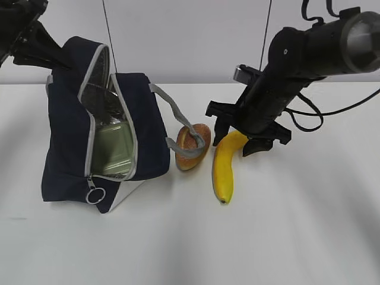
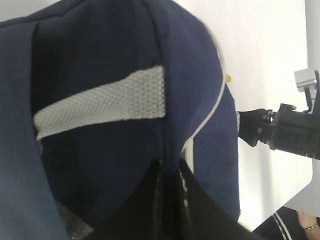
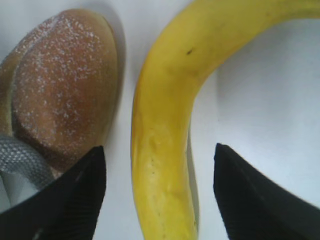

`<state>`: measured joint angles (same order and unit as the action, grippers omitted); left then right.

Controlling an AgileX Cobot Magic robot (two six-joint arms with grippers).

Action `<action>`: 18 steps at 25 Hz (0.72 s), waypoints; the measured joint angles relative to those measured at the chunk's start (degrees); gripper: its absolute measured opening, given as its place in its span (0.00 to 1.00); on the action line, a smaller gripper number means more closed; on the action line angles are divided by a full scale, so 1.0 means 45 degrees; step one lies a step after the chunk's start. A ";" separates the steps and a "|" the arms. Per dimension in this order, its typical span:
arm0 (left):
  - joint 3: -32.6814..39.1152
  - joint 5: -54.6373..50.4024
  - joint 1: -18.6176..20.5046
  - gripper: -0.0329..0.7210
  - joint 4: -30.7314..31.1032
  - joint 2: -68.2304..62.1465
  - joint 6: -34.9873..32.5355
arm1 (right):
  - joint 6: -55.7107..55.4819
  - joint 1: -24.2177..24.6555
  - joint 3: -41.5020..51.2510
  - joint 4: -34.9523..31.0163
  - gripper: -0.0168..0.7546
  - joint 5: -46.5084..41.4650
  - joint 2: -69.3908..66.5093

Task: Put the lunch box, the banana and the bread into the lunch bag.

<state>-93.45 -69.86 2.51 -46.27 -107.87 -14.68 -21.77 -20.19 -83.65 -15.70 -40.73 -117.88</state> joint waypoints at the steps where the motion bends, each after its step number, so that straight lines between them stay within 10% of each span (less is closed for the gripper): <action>1: 0.0000 0.0000 0.0000 0.02 0.0000 0.0000 0.0000 | 0.0023 0.0000 -0.0024 -0.0050 0.70 0.0056 -0.0114; 18: 0.0000 0.0000 0.0000 0.02 0.0000 0.0000 0.0000 | 0.0366 0.0000 -0.0332 -0.0384 0.58 0.0781 -0.1245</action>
<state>-93.45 -69.86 2.51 -46.27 -107.87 -14.68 -20.12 -20.19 -85.14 -17.43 -37.22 -123.48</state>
